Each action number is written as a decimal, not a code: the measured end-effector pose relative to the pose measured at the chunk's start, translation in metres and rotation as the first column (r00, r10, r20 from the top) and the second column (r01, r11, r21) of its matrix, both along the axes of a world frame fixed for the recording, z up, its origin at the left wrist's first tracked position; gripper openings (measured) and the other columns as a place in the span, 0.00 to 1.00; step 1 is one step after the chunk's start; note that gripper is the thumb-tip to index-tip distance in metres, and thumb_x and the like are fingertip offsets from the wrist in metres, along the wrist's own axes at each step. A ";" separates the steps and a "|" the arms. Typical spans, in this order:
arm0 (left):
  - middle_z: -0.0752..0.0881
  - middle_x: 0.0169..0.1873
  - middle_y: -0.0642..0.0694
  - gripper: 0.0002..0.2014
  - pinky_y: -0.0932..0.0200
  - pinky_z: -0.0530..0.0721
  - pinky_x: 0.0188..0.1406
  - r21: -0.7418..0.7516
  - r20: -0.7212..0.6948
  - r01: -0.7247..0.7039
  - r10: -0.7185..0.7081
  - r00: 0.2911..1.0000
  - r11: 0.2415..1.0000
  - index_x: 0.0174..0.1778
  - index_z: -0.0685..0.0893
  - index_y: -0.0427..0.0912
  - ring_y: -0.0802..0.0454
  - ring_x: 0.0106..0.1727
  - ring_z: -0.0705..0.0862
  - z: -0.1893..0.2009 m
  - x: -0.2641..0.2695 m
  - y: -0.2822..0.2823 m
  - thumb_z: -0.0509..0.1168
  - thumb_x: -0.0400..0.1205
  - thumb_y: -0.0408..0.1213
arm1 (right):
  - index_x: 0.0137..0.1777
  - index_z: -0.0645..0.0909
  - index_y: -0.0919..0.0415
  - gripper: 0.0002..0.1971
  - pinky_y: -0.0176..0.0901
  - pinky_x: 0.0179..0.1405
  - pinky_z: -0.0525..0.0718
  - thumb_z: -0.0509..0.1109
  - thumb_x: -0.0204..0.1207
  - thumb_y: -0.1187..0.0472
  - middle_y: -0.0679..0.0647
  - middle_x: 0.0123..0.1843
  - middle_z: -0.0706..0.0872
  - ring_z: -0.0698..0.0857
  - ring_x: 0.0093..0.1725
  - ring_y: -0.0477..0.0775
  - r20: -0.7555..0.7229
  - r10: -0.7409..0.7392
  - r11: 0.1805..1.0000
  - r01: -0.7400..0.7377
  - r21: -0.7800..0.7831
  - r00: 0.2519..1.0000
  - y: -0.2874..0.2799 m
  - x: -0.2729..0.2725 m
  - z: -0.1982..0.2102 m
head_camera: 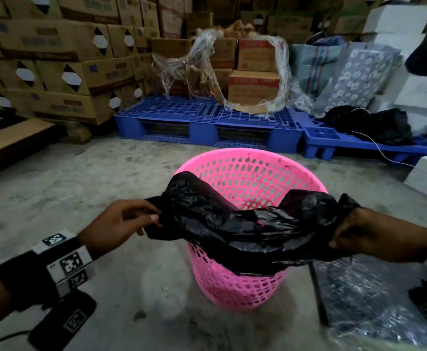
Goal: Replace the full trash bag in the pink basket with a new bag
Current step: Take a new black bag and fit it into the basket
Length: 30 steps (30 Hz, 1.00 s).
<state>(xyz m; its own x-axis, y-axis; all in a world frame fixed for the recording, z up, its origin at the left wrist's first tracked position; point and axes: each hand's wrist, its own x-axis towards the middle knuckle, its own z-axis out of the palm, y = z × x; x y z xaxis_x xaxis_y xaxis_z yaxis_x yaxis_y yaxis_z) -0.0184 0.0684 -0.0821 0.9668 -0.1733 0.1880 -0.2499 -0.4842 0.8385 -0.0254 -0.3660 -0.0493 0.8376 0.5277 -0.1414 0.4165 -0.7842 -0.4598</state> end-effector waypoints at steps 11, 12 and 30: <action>0.90 0.33 0.54 0.11 0.81 0.76 0.30 0.234 0.186 -0.204 0.162 0.969 0.950 0.49 0.90 0.42 0.65 0.33 0.85 0.023 0.032 -0.015 0.74 0.71 0.31 | 0.29 0.85 0.72 0.31 0.43 0.23 0.89 0.85 0.38 0.42 0.73 0.32 0.89 0.90 0.33 0.66 -0.354 -0.409 0.633 0.540 0.554 0.841 -0.006 0.024 0.022; 0.88 0.31 0.56 0.11 0.81 0.75 0.30 0.276 0.234 -0.224 0.161 0.959 0.935 0.49 0.90 0.41 0.68 0.30 0.84 0.025 0.036 -0.016 0.75 0.70 0.32 | 0.31 0.85 0.72 0.28 0.41 0.24 0.89 0.84 0.44 0.46 0.75 0.36 0.89 0.91 0.32 0.64 -0.345 -0.415 0.604 0.538 0.588 0.842 -0.003 0.025 0.024; 0.86 0.25 0.34 0.07 0.62 0.81 0.13 0.135 -0.034 -0.321 0.329 0.944 0.937 0.37 0.82 0.34 0.48 0.21 0.83 0.010 0.118 -0.031 0.66 0.78 0.33 | 0.68 0.73 0.52 0.23 0.17 0.39 0.80 0.70 0.74 0.64 0.39 0.55 0.83 0.83 0.45 0.22 -0.018 -0.435 0.823 0.406 0.398 0.900 0.011 0.076 -0.006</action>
